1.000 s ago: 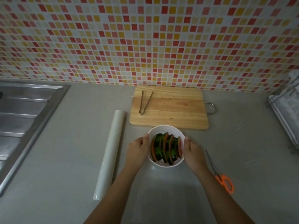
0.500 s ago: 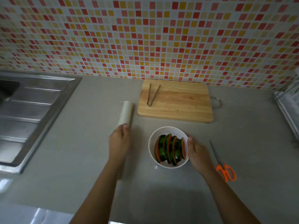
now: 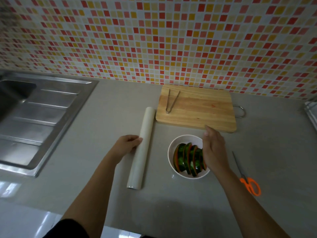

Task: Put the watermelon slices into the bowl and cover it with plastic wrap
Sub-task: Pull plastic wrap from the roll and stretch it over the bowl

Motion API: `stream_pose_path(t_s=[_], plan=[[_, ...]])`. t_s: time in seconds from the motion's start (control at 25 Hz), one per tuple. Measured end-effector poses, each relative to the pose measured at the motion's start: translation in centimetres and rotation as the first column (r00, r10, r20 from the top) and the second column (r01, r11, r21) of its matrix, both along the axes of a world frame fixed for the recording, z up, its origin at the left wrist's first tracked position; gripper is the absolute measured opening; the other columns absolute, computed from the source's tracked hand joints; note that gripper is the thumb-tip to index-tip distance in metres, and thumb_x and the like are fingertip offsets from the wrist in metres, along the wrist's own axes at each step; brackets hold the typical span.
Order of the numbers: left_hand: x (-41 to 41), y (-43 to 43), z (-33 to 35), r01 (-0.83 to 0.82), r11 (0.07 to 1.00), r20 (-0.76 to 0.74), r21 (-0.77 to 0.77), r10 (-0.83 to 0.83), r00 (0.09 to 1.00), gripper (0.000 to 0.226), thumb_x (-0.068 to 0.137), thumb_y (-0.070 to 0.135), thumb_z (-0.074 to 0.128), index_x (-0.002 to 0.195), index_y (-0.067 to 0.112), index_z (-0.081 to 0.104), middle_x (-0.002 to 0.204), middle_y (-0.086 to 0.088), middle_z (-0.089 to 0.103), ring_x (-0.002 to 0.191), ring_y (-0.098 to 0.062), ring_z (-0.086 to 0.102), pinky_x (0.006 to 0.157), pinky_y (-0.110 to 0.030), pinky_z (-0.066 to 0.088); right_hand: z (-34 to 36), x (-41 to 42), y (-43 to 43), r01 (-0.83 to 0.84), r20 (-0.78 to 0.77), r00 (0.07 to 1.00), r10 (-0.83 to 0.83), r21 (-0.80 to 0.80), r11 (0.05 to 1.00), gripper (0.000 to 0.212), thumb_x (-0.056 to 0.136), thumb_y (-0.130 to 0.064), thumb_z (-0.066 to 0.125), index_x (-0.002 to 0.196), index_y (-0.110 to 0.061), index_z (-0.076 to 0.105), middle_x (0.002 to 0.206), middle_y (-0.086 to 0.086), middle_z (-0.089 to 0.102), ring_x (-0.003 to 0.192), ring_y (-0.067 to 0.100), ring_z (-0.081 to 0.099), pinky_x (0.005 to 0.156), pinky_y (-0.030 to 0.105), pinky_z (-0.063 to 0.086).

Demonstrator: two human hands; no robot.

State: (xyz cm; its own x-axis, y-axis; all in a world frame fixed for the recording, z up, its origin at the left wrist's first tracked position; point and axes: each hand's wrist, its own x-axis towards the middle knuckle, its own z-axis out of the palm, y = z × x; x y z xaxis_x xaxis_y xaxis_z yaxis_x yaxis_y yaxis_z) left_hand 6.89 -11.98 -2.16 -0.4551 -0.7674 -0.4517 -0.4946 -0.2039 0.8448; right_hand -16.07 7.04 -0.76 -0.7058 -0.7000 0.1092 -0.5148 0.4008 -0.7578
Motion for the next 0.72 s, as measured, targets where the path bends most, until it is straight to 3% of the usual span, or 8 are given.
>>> stream_pose_path(t_s=[0.08, 0.16, 0.24, 0.4, 0.52, 0.6, 0.64, 0.72], plan=[[-1.2, 0.4, 0.1, 0.045, 0.999, 0.093, 0.026, -0.047, 0.995, 0.021, 0.088, 0.028, 0.068, 0.092, 0.008, 0.070, 0.079, -0.005, 0.067, 0.074, -0.017, 0.062, 0.071, -0.026, 0.050, 0.4, 0.4, -0.5, -0.007, 0.013, 1.000, 0.008, -0.016, 1.000, 0.057, 0.092, -0.048, 0.022, 0.136, -0.018, 0.042, 0.140, 0.003, 0.046, 0.130, 0.017, 0.033, 0.103, 0.023, 0.020], [-2.1, 0.8, 0.2, 0.011, 0.999, 0.138, 0.052, -0.018, 0.990, 0.025, 0.087, 0.030, 0.069, 0.075, 0.008, 0.065, 0.065, -0.003, 0.055, 0.059, -0.015, 0.052, 0.062, -0.024, 0.045, 0.6, 0.8, -0.9, -0.021, 0.027, 0.999, 0.021, -0.023, 1.000, 0.056, 0.091, -0.047, 0.024, 0.135, -0.019, 0.044, 0.139, 0.002, 0.047, 0.130, 0.016, 0.033, 0.103, 0.023, 0.020], [-2.4, 1.0, 0.4, -0.034, 0.998, 0.136, 0.062, 0.025, 0.990, 0.027, 0.087, 0.028, 0.068, 0.071, 0.007, 0.061, 0.061, -0.003, 0.050, 0.054, -0.014, 0.047, 0.057, -0.023, 0.043, 0.8, 1.1, -1.1, -0.026, 0.024, 0.999, 0.027, -0.037, 0.999, 0.050, 0.093, -0.044, 0.029, 0.133, -0.018, 0.046, 0.136, 0.002, 0.049, 0.128, 0.017, 0.035, 0.102, 0.023, 0.021], [-2.2, 1.3, 2.6, -0.136, 0.989, 0.012, 0.059, 0.136, 0.991, 0.027, 0.085, 0.027, 0.071, 0.097, 0.007, 0.059, 0.081, -0.007, 0.062, 0.066, -0.016, 0.057, 0.060, -0.024, 0.048, 1.4, 1.0, -1.7, -0.065, 0.013, 0.998, 0.066, -0.070, 0.995, 0.036, 0.096, -0.031, 0.043, 0.129, -0.018, 0.050, 0.131, 0.003, 0.052, 0.126, 0.019, 0.041, 0.100, 0.025, 0.028], [-3.2, 2.1, 5.5, -0.126, 0.992, -0.126, 0.003, 0.125, 0.984, 0.026, 0.083, 0.023, 0.074, 0.097, 0.010, 0.057, 0.098, -0.015, 0.069, 0.080, -0.024, 0.067, 0.073, -0.035, 0.056, 3.0, 1.1, -3.7, -0.120, 0.059, 0.991, 0.124, -0.060, 0.991, 0.034, 0.095, -0.028, 0.046, 0.126, -0.016, 0.055, 0.126, 0.004, 0.056, 0.117, 0.017, 0.050, 0.098, 0.025, 0.036], [-4.4, 3.3, 7.2, -0.077, 0.996, -0.161, -0.053, 0.067, 0.985, 0.032, 0.081, 0.026, 0.075, 0.103, 0.010, 0.058, 0.103, -0.013, 0.070, 0.092, -0.027, 0.069, 0.085, -0.042, 0.056, 5.1, 1.2, -5.5, -0.113, 0.160, 0.978, 0.134, -0.136, 0.984, 0.031, 0.094, -0.028, 0.049, 0.122, -0.017, 0.059, 0.116, -0.003, 0.060, 0.100, 0.006, 0.056, 0.088, 0.014, 0.043], [-5.0, 4.0, 8.0, -0.050, 0.994, -0.148, -0.093, 0.036, 0.988, 0.034, 0.081, 0.029, 0.075, 0.105, 0.012, 0.058, 0.104, -0.010, 0.069, 0.094, -0.025, 0.068, 0.086, -0.042, 0.056, 6.4, 1.2, -6.4, -0.086, 0.210, 0.970, 0.124, -0.181, 0.980, 0.030, 0.094, -0.030, 0.050, 0.119, -0.018, 0.061, 0.110, -0.008, 0.061, 0.092, 0.000, 0.056, 0.078, 0.005, 0.041], [-6.1, 5.6, 9.2, -0.017, 0.987, -0.134, -0.158, -0.005, 0.991, 0.036, 0.081, 0.033, 0.074, 0.107, 0.015, 0.059, 0.104, -0.004, 0.068, 0.093, -0.020, 0.068, 0.084, -0.039, 0.057, 8.9, 0.9, -7.8, -0.003, 0.272, 0.959, 0.076, -0.259, 0.966, 0.027, 0.091, -0.036, 0.052, 0.112, -0.022, 0.064, 0.098, -0.016, 0.061, 0.087, -0.002, 0.056, 0.068, 0.001, 0.039]])
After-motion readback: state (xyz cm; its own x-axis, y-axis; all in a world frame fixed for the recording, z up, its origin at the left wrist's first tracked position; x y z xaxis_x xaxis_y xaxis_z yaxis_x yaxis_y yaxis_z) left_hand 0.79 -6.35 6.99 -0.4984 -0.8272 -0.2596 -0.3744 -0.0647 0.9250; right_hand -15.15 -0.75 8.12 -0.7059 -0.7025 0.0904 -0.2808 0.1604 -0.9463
